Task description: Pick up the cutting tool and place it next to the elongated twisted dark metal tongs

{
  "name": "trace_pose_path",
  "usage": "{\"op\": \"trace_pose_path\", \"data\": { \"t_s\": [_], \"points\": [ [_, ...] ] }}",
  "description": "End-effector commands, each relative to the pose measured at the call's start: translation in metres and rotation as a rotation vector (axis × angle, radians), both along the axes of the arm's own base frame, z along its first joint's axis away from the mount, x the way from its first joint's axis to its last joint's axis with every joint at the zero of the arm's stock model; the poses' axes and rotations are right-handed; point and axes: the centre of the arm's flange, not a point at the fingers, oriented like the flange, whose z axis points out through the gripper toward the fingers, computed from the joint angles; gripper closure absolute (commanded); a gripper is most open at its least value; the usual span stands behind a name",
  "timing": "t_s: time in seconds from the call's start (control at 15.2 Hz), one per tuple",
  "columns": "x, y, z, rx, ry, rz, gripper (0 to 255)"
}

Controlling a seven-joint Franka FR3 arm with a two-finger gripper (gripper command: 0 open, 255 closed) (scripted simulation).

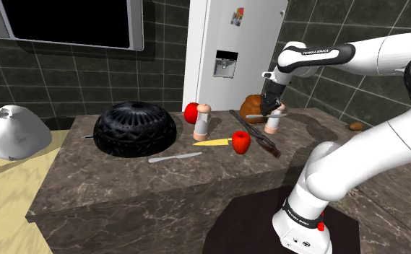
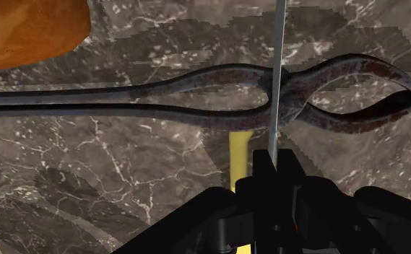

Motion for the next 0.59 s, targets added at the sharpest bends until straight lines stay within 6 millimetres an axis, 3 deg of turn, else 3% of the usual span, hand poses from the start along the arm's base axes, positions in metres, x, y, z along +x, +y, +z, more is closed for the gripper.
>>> {"op": "trace_pose_path", "data": {
  "t_s": [0.0,0.53],
  "points": [
    [-0.006,-0.024,-0.001,-0.001,0.001,0.002,255],
    [-0.034,-0.126,-0.001,-0.001,0.001,0.002,255]
  ]
}}
